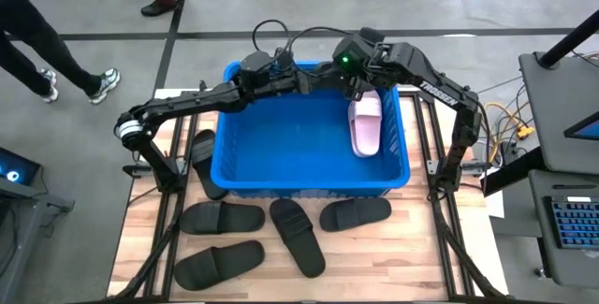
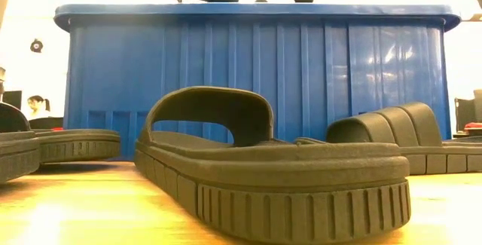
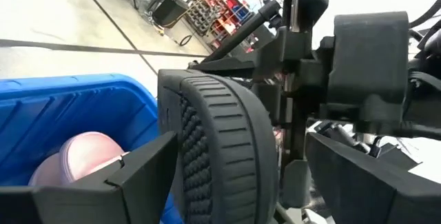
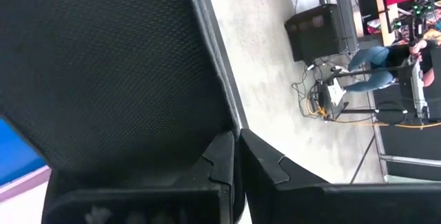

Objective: Pick and place slides into bin
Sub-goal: Put the black slide into the blue bin

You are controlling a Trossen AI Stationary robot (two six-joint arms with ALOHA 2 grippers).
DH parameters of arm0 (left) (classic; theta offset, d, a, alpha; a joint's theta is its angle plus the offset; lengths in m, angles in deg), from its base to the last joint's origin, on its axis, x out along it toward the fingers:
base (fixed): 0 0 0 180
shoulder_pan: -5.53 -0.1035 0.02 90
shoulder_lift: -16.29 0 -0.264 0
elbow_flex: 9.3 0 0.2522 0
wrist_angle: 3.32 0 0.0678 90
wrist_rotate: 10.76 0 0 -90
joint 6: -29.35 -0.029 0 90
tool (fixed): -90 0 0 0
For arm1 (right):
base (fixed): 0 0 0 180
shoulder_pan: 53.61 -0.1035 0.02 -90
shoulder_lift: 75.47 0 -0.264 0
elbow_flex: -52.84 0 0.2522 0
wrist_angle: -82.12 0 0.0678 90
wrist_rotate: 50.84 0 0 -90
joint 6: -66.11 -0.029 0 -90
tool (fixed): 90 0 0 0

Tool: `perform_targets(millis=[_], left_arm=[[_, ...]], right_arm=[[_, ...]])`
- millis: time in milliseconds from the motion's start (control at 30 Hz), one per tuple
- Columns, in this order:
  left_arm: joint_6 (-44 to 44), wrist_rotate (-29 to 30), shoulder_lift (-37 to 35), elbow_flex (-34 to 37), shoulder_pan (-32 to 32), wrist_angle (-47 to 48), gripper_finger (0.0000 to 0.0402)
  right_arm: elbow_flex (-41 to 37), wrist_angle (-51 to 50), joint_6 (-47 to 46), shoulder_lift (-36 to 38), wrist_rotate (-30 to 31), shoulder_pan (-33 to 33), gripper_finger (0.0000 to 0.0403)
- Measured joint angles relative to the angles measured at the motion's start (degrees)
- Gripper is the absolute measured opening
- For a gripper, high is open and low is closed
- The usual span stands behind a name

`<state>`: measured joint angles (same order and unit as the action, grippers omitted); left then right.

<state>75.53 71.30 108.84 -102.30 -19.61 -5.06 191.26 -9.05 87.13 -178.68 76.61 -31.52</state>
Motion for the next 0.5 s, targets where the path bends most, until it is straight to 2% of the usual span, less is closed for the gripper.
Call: perform_targets(millis=[167,500], left_arm=[[1.5,-0.6,0.0,0.0,-0.6,0.2,0.0261],[1.4,-1.9,0.0,0.0,-1.2,0.0,0.0099]], right_arm=[[1.2,0.0,-0.4,0.3,0.1,-0.5,0.0008],[5.9,0.1,-1.3,0.6,0.8,-2.8,0.0008]])
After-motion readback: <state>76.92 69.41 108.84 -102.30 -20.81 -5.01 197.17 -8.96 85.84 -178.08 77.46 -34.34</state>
